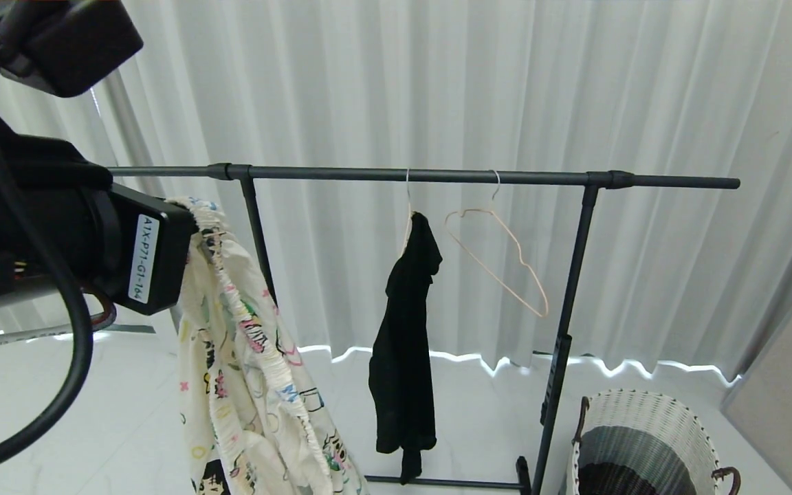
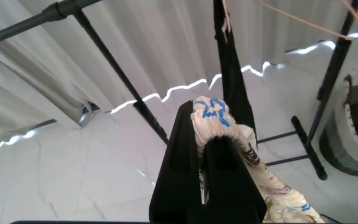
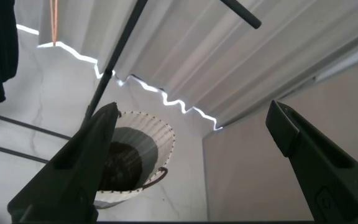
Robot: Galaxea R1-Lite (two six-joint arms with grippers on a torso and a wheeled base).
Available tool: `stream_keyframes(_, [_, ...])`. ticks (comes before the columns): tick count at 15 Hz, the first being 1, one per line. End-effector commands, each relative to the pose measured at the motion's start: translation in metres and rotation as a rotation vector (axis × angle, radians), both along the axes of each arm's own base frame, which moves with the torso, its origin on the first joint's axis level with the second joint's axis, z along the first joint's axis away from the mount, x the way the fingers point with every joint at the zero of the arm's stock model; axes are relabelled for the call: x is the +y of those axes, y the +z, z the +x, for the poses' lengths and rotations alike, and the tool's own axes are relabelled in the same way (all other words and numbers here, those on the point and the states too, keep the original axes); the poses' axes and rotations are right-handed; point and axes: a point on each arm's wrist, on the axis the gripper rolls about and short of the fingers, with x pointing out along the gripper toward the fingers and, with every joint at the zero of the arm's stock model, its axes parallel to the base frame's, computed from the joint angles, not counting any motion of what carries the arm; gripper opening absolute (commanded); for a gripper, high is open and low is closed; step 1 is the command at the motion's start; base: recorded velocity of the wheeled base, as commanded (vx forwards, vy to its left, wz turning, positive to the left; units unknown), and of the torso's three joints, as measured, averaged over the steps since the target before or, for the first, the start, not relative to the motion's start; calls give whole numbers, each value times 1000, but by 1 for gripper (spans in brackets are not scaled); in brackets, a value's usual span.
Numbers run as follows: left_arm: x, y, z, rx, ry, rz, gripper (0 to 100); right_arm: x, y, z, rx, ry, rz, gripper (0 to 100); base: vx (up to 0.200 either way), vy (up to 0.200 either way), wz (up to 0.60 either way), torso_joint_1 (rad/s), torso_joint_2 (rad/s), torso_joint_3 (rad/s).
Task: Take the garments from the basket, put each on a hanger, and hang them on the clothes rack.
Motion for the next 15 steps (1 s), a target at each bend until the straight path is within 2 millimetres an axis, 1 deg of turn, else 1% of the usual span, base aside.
stream_keyframes(1, [-1,-2,1,5,0,7,0,1,0,0,2,2,-2,100,0,200,0,7,-7,-2])
stream_keyframes(5, [-1,-2,1,5,0,5,0,1,0,0,5,17,3,100,0,200,0,7,5,0])
stream_keyframes(10, [-2,-4,1,11,-3,14,0,1,-1,0,7,23,6,100,0,0,0,0,0,0])
stream_keyframes(13, [-2,-5,1,14,-3,17,0,1,-4,0,22,51,8,100,0,0,0,0,0,0])
stream_keyframes(15, [-1,-6,1,16,-3,17,0,2,-3,1,10,50,18,100,200,0,0,2,2,2])
